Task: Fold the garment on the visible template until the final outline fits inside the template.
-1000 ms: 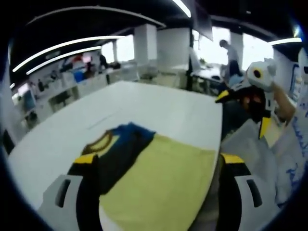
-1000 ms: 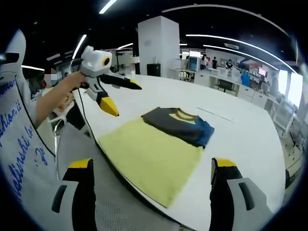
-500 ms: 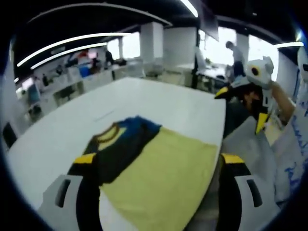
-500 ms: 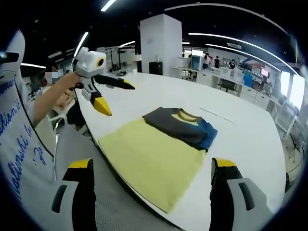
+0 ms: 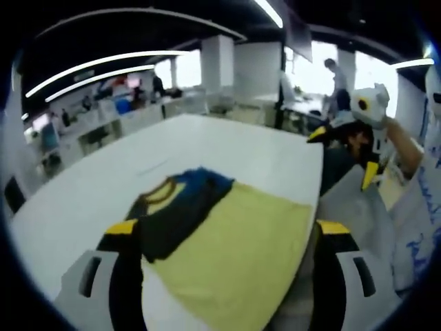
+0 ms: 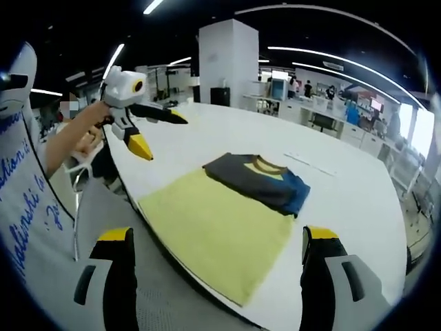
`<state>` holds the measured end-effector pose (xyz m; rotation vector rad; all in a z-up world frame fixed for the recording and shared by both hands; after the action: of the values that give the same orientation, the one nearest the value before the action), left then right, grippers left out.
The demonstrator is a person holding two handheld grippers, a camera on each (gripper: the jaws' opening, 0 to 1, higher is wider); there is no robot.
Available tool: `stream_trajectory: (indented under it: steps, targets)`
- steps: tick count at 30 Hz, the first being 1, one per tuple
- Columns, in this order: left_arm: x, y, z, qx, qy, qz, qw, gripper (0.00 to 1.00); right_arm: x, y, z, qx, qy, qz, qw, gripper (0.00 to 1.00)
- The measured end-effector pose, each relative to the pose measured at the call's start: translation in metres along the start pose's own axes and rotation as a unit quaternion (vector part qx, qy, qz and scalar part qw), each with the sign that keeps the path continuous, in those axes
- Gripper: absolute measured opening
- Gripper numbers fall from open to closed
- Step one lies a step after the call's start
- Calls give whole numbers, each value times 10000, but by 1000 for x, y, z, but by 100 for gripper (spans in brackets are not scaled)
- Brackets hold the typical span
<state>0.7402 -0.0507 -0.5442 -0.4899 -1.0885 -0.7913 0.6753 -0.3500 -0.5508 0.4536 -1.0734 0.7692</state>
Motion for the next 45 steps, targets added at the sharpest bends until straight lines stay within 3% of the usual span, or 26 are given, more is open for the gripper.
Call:
stream_trajectory:
  steps: [8,13,27,31,35,45]
  targets:
    - [-3,3,16,23,-4,-24,10000,100,2,3,-7,-184,-99,-61,9998,100]
    - [-7,2,23,106,-52,12,9999,100,1,1,-12,-117,-239,-129,9996,100]
    - [-14,-11,32,384,-64,117,9992,100,-11,-28,-24,-190,-265,-147,9994,99]
    - [-13,-16,33,464,-67,103,9988,100,-13,-35,-30,-254,-287,-21,9993,87]
    - [-12,-20,35,510,-82,105,9986,100,-15,-40,-36,-184,-299,-42,9994,86]
    - [-11,-24,43,643,3,39,9979,100,-19,-62,-61,-250,-366,202,9988,66]
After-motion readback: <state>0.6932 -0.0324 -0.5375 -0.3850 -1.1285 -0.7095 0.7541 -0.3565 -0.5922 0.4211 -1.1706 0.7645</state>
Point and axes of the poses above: the point that each gripper's makers call its tool centre point, and the gripper's own axes: z roughly backward along the fingers, y roughly to its left, x roughly out of its top, the point moved 9 cm from there along z, roughly backward along the fingers, and after that the axes turned 6 degrees about -y, right-handed, at the moved point
